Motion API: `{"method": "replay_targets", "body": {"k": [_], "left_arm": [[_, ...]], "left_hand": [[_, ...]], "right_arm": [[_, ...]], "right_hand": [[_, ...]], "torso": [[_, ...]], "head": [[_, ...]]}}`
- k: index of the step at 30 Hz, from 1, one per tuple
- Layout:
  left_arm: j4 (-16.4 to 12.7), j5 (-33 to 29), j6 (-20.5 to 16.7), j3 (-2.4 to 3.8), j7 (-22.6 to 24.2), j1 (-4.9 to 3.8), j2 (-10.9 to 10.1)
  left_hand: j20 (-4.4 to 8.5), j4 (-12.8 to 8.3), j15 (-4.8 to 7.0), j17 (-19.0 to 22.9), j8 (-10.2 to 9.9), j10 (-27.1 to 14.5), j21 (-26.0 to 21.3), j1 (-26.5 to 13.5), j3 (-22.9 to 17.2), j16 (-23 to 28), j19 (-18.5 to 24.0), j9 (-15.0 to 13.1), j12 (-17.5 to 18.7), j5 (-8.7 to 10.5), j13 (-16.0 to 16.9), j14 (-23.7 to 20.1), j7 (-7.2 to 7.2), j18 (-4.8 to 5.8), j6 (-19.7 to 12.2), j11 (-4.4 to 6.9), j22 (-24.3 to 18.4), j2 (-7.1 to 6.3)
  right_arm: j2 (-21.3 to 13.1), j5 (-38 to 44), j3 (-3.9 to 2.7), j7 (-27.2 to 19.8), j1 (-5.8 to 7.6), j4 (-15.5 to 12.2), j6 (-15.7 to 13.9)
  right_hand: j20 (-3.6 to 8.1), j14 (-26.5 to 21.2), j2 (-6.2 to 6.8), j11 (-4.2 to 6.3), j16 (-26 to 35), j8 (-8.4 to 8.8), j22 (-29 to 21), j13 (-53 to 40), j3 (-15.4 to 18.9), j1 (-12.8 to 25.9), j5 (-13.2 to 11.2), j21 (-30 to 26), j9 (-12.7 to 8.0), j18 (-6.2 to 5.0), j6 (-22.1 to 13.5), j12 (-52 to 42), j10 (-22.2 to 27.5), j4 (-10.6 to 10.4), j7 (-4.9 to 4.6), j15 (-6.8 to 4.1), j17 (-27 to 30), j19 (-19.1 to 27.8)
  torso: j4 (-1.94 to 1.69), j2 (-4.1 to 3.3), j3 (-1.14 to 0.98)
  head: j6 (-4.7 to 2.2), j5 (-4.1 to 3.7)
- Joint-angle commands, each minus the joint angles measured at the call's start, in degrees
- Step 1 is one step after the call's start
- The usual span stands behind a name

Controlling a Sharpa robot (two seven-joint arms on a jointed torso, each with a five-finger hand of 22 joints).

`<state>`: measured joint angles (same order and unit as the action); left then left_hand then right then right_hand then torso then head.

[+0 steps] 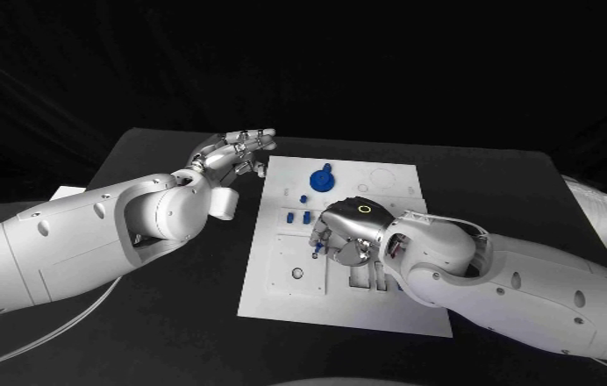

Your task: Assemble the parts on the task board

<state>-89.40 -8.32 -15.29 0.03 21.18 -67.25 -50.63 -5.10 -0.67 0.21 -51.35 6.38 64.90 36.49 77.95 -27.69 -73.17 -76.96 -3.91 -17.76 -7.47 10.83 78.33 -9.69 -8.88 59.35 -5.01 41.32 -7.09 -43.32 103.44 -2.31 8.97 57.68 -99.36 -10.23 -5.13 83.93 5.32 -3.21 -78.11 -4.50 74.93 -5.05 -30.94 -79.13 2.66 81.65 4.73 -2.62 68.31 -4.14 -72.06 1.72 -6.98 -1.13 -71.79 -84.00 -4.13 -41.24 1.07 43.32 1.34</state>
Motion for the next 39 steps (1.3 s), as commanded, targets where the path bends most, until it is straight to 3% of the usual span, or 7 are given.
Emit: {"method": "replay_targets", "body": {"k": [1, 5, 23, 34, 37, 39], "left_arm": [[-0.13, -0.08, 0.89, 0.03, 0.18, -0.02, 0.14], [-0.16, -0.07, 0.93, 0.03, 0.15, -0.02, 0.16], [0.05, 0.0, 1.14, 0.03, 0.06, -0.02, 0.1], [-0.1, 0.0, 1.13, 0.04, 0.03, -0.03, 0.05], [-0.12, 0.01, 1.12, 0.04, 0.02, -0.03, 0.02], [-0.12, 0.01, 1.1, 0.04, 0.0, -0.03, -0.02]], "left_hand": [[-0.15, -0.25, -0.09, 0.05, 0.3, -0.4, -0.33, 0.36, 0.01, 0.12, 0.39, 0.09, -0.19, -0.2, 0.05, -0.44, -0.03, -1.16, -0.5, 0.16, -0.03, 0.0], [-0.15, -0.25, -0.09, 0.05, 0.3, -0.4, -0.33, 0.36, 0.01, 0.12, 0.39, 0.09, -0.19, -0.2, 0.05, -0.44, -0.03, -1.16, -0.5, 0.16, -0.03, 0.0], [-0.18, -0.27, -0.12, 0.15, 0.32, -0.59, -0.46, 0.29, 0.01, 0.14, 0.45, 0.08, -0.39, -0.19, 0.12, -0.48, -0.06, -1.17, -0.59, 0.11, -0.12, -0.01], [-0.18, -0.27, -0.12, 0.15, 0.32, -0.59, -0.46, 0.29, 0.01, 0.14, 0.45, 0.08, -0.39, -0.19, 0.12, -0.48, -0.06, -1.17, -0.59, 0.11, -0.12, -0.01], [-0.18, -0.27, -0.12, 0.15, 0.32, -0.59, -0.46, 0.29, 0.01, 0.14, 0.45, 0.08, -0.39, -0.19, 0.12, -0.48, -0.06, -1.17, -0.59, 0.11, -0.12, -0.01], [-0.18, -0.27, -0.12, 0.15, 0.32, -0.59, -0.46, 0.29, 0.01, 0.14, 0.45, 0.08, -0.39, -0.19, 0.12, -0.48, -0.06, -1.17, -0.59, 0.11, -0.12, -0.01]], "right_arm": [[0.29, 0.88, 0.06, -0.76, -0.22, 0.28, 1.64], [0.53, 0.98, 0.12, -0.79, -0.43, 0.51, 2.08], [1.16, 2.62, 0.26, 0.35, -0.71, 1.24, 3.62], [2.27, 4.51, 0.61, 1.18, -0.73, 2.14, 4.17], [2.47, 4.52, 0.72, 0.93, -0.73, 2.43, 3.75], [2.58, 4.14, 0.81, 0.44, -0.73, 2.73, 3.16]], "right_hand": [[0.6, 3.04, -0.18, -0.04, -0.23, -0.32, 0.08, -0.03, -0.21, 0.07, 0.19, 0.11, 0.1, -0.43, 0.27, -0.18, -0.08, 0.1, -0.11, -0.34, -0.02, -1.39], [0.6, 3.03, -0.18, -0.05, -0.21, -0.31, 0.05, -0.02, -0.21, 0.08, 0.18, 0.1, 0.1, -0.44, 0.27, -0.17, -0.07, 0.1, -0.12, -0.34, 0.02, -1.38], [0.6, 3.03, -0.12, -0.09, -0.24, -0.28, 0.04, 0.01, -0.16, 0.22, 0.16, 0.09, 0.1, -0.44, 0.27, -0.11, -0.09, 0.11, -0.17, -0.32, 0.0, -1.38], [0.58, 2.99, 0.08, -0.14, -0.16, -0.22, -0.11, 0.07, 0.06, 0.6, 0.14, 0.01, 0.11, -0.46, 0.26, 0.01, -0.09, 0.09, -0.17, -0.27, 0.16, -1.33], [0.54, 2.94, 0.56, -0.26, -0.09, 0.01, -0.27, 0.22, 0.45, 1.19, 0.15, -0.09, 0.03, -0.48, -0.03, 0.3, 0.25, 0.02, -0.24, -0.19, 0.29, -1.27], [0.24, 2.83, 1.31, -0.91, 0.09, 0.69, -0.78, 0.89, 0.93, 2.26, 0.25, -0.4, -0.27, -0.55, -1.18, 0.8, 2.64, -0.34, -0.65, 0.32, 0.59, -1.06]], "torso": [[0.02, -0.02, 0.0], [-0.02, -0.02, 0.0], [0.02, 0.04, 0.05], [-0.02, 0.03, 0.05], [-0.02, 0.04, 0.03], [-0.01, 0.05, 0.01]], "head": [[0.17, 0.0], [0.53, 0.05], [0.72, 0.28], [0.72, -0.03], [0.78, 0.11], [0.84, 0.18]]}}
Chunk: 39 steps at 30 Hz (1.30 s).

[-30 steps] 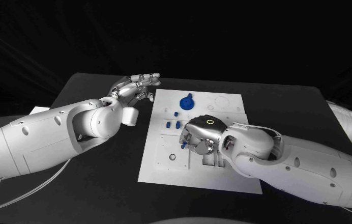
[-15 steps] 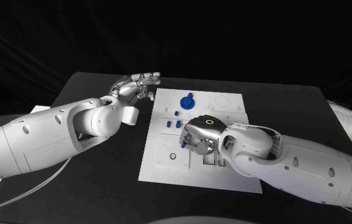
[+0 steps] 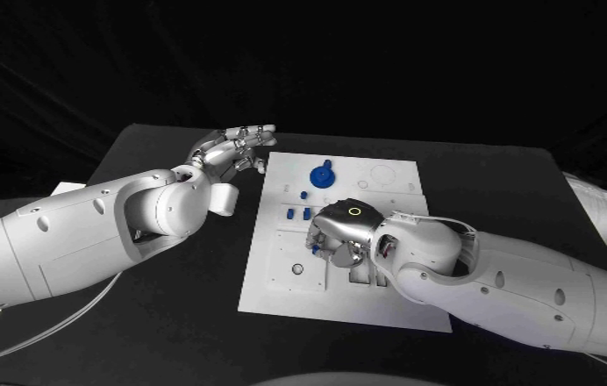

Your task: Assemble the parts on the task board

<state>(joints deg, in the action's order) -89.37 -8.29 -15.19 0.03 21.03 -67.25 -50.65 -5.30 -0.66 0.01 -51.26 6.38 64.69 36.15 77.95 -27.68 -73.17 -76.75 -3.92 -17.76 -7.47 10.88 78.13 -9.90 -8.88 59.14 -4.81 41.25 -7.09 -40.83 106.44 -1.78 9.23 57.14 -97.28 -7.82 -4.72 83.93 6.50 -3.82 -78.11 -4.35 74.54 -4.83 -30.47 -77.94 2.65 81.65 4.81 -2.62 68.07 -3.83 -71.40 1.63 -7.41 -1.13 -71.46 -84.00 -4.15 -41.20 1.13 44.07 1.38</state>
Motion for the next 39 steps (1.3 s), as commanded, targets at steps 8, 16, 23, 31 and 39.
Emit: {"method": "replay_targets", "body": {"k": [8, 16, 23, 31, 39], "left_arm": [[-0.16, -0.01, 0.94, 0.04, -0.13, -0.03, -0.03], [0.0, -0.01, 0.75, 0.04, -0.46, -0.03, 0.09], [0.12, 0.09, 0.61, 0.03, -0.65, -0.03, 0.08], [0.2, 0.12, 0.59, 0.03, -0.63, -0.03, 0.02], [0.08, 0.52, 0.65, 0.02, -0.66, -0.03, 0.05]], "left_hand": [[-0.01, -0.28, 0.03, 0.2, 0.34, -0.65, -0.31, 0.2, -0.02, 0.17, 0.33, 0.09, -0.63, -0.19, 0.13, -0.35, 0.1, -1.21, -0.5, -0.14, -0.2, 0.03], [-0.06, -0.18, -0.02, 0.24, 0.35, -0.9, -0.39, 0.02, -0.04, 0.16, 0.39, 0.08, -0.85, -0.19, 0.19, -0.38, 0.04, -1.21, -0.64, -0.2, -0.24, 0.15], [-0.1, -0.06, -0.06, 0.25, 0.39, -1.1, -0.43, -0.19, -0.01, 0.14, 0.43, 0.07, -1.07, -0.17, 0.26, -0.39, 0.01, -1.22, -0.72, -0.24, -0.26, 0.23], [-0.14, 0.09, -0.1, 0.25, 0.43, -1.25, -0.45, -0.42, 0.04, 0.11, 0.45, 0.06, -1.28, -0.15, 0.32, -0.39, -0.01, -1.22, -0.76, -0.26, -0.25, 0.31], [-0.14, 0.09, -0.1, 0.33, 0.46, -1.29, -0.46, -0.43, 0.04, 0.13, 0.46, 0.06, -1.36, -0.15, 0.34, -0.41, 0.01, -1.22, -0.77, -0.25, -0.26, 0.33]], "right_arm": [[0.07, 0.12, 0.4, -1.14, -0.2, 1.2, -1.2], [-1.77, -0.01, 0.38, -1.84, -0.28, -0.5, -5.36], [-7.72, -0.98, -0.7, -1.45, 0.36, -5.17, -7.16], [-14.0, -1.36, -2.15, 1.38, 3.76, -6.75, -4.69], [-16.36, -0.85, -2.35, 2.87, 4.79, -5.22, -1.06]], "right_hand": [[-1.44, 2.21, 1.88, -1.77, 1.64, 0.92, -3.2, 1.35, 2.51, 2.58, 0.36, -2.15, -1.03, -1.1, -3.88, 0.31, 9.0, -0.54, -1.15, 1.6, 2.68, -0.06], [-1.65, 1.8, 1.85, -1.84, 2.8, 0.83, -5.61, 1.25, 3.63, 1.97, 0.7, -3.66, -1.08, -1.6, -6.07, 0.01, 10.68, -0.18, -1.09, 1.64, 4.43, 0.7], [-1.6, 1.72, 2.09, -1.61, 3.29, 0.63, -6.0, 1.09, 4.38, 1.93, 0.87, -3.97, -0.92, -1.67, -5.81, -0.97, 9.08, -0.15, -0.99, 1.5, 5.22, 0.7], [-1.49, 1.76, 3.38, -1.42, 3.58, 0.84, -6.34, 1.3, 5.37, 1.88, 0.3, -4.3, -0.97, -1.7, -5.95, -1.02, 8.75, 0.04, -0.44, 1.42, 5.7, 0.7], [-1.61, 1.96, 4.29, -1.68, 3.46, 0.84, -6.55, 1.23, 8.89, 1.75, 0.32, -4.52, -1.05, -1.7, -7.22, -0.49, 10.12, -0.74, 0.59, 1.66, 5.7, 0.58]], "torso": [[0.06, 0.01, -0.05], [-0.08, 0.0, -0.16], [0.04, 0.07, -0.05], [0.47, 0.04, -0.09], [0.35, 0.05, -0.15]], "head": [[0.12, 0.27], [-0.1, 0.1], [-0.18, -0.27], [-0.91, -1.36], [-0.8, -1.92]]}}
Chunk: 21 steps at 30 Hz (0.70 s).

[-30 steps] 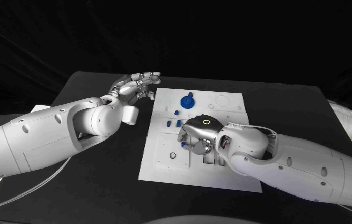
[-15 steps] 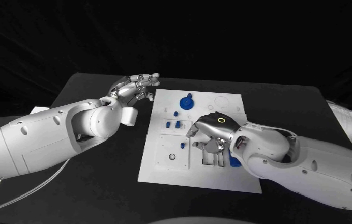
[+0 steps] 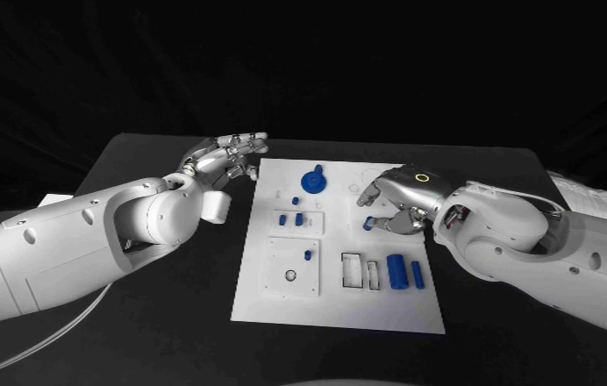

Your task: Assemble the parts on the task board

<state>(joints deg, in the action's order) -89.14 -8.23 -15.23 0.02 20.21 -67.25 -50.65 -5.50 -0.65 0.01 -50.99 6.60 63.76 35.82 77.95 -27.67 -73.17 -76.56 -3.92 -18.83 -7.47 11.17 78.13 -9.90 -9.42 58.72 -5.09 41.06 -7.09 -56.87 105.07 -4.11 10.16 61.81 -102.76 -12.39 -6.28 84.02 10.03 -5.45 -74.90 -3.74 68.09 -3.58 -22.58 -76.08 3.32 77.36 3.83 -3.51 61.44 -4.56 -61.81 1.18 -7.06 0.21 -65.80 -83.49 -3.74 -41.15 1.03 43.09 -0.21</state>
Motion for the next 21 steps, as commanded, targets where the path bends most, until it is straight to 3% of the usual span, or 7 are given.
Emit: {"method": "replay_targets", "body": {"k": [1, 9, 21], "left_arm": [[-0.16, 0.53, 0.7, 0.03, 0.17, -0.03, 0.02], [-0.22, 0.76, 0.83, 0.02, 0.26, -0.03, -0.16], [-0.21, 0.8, 0.97, 0.0, 0.25, -0.02, -0.21]], "left_hand": [[0.05, 0.08, -0.1, 0.06, 0.24, -0.36, -0.11, -0.43, 0.03, 0.13, 0.26, 0.06, -0.3, -0.15, 0.05, -0.41, 0.01, -0.68, -0.35, 0.04, -0.04, 0.33], [0.05, 0.08, -0.1, 0.06, 0.24, -0.36, -0.09, -0.43, 0.03, 0.13, 0.26, 0.06, -0.31, -0.15, 0.05, -0.41, 0.02, -0.67, -0.35, 0.04, -0.03, 0.33], [0.05, 0.08, -0.1, 0.06, 0.24, -0.36, -0.09, -0.43, 0.03, 0.13, 0.26, 0.06, -0.31, -0.15, 0.05, -0.41, 0.02, -0.67, -0.35, 0.04, -0.03, 0.33]], "right_arm": [[-0.44, 0.73, -0.02, 2.16, 0.15, 0.35, 4.07], [-0.22, 1.21, 0.05, 2.85, -0.03, 1.27, 6.28], [1.72, 0.95, 0.23, 2.49, -0.6, 3.49, 7.58]], "right_hand": [[-0.09, 1.87, 0.74, -0.1, 0.26, 0.23, -0.12, -0.03, 1.72, -0.3, -0.3, -0.26, -0.08, -0.8, -0.92, 0.27, 0.74, -0.46, 0.37, 0.31, 0.09, 0.05], [0.13, 1.88, -0.1, 0.12, 0.19, 0.06, -0.34, -0.11, 4.06, -1.51, -0.2, -0.43, 0.02, -0.86, -1.17, -0.1, 0.63, -1.25, -0.14, 0.07, 0.16, -0.01], [0.57, 1.89, -2.4, 0.79, 0.16, -0.06, -0.31, -0.16, 3.0, -2.64, -0.34, -0.45, 0.11, -0.85, -0.37, -1.46, -2.38, -2.05, -0.31, -0.46, 0.33, -0.18]], "torso": [[-0.08, -0.01, -0.04], [-0.02, 0.0, -0.05], [-0.02, -0.03, 0.04]], "head": [[0.13, -0.38], [0.07, -0.3], [0.17, -0.18]]}}
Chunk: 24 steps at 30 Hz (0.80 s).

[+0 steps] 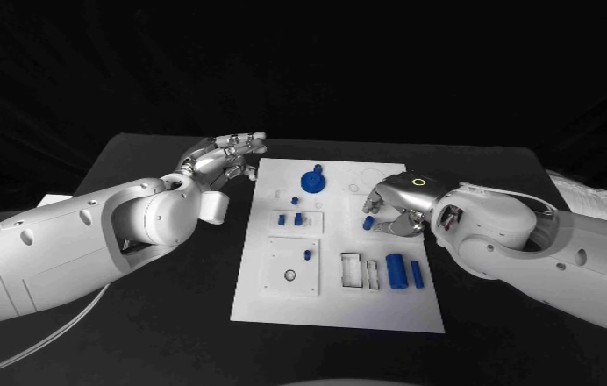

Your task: Assemble the parts on the task board

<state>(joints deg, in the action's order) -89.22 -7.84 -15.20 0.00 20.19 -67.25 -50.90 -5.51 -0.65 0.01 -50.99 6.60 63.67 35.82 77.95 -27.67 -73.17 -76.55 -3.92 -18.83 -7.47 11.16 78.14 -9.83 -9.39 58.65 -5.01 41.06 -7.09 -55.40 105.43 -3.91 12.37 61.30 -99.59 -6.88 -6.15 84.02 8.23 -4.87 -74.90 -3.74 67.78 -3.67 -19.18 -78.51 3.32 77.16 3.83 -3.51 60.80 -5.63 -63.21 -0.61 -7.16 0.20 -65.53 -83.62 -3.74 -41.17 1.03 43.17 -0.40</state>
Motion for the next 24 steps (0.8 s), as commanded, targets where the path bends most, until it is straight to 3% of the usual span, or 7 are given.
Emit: {"method": "replay_targets", "body": {"k": [1, 10, 24], "left_arm": [[-0.12, 0.41, 0.94, 0.02, 0.27, -0.02, 0.02], [-0.09, 0.41, 1.42, 0.02, 0.14, -0.02, -0.01], [0.02, 0.41, 2.7, 0.02, -0.43, -0.03, -0.13]], "left_hand": [[0.06, 0.08, -0.1, 0.06, 0.25, -0.27, -0.1, -0.43, 0.03, 0.13, 0.25, 0.06, -0.31, -0.15, 0.07, -0.41, -0.06, -0.71, -0.28, -0.04, -0.03, 0.33], [0.06, 0.08, -0.1, 0.06, 0.25, -0.27, -0.1, -0.43, 0.03, 0.13, 0.25, 0.06, -0.31, -0.15, 0.07, -0.41, -0.06, -0.71, -0.28, -0.04, -0.03, 0.33], [0.02, 0.04, -0.11, 0.33, 0.33, -0.52, -0.23, -0.59, 0.18, 0.2, 0.33, 0.04, -0.7, -0.12, 0.18, -0.52, -0.05, -0.75, -0.37, -0.05, -0.11, 0.15]], "right_arm": [[0.35, 0.51, 0.04, 0.22, -0.11, 0.42, 2.16], [1.09, -0.14, 0.09, 0.1, -0.27, 0.84, 2.57], [2.05, -0.52, 0.11, 0.0, -0.4, 1.16, 2.11]], "right_hand": [[0.53, 1.89, -0.78, 0.35, 0.16, -0.11, -0.01, -0.1, -0.7, -0.23, -0.34, -0.26, 0.13, -0.85, 0.54, -0.57, -1.67, -0.41, -0.26, -0.58, 0.09, -0.07], [1.33, 2.03, -1.31, 1.32, -0.13, -0.23, 0.66, -0.34, -2.66, -0.04, -0.34, 0.14, 0.25, -0.72, 2.16, -1.33, -6.51, -1.35, -0.12, -1.44, -0.12, -0.46], [1.55, 2.04, -0.99, 1.39, -0.05, -0.14, 0.83, -0.31, -2.9, 0.18, -0.4, 0.25, 0.22, -0.68, 2.32, -1.1, -7.1, -1.6, -0.15, -1.58, 0.14, -0.58]], "torso": [[0.0, 0.01, 0.04], [0.02, 0.01, 0.01], [0.04, 0.02, 0.02]], "head": [[0.13, 0.05], [0.2, 0.19], [0.29, 0.37]]}}
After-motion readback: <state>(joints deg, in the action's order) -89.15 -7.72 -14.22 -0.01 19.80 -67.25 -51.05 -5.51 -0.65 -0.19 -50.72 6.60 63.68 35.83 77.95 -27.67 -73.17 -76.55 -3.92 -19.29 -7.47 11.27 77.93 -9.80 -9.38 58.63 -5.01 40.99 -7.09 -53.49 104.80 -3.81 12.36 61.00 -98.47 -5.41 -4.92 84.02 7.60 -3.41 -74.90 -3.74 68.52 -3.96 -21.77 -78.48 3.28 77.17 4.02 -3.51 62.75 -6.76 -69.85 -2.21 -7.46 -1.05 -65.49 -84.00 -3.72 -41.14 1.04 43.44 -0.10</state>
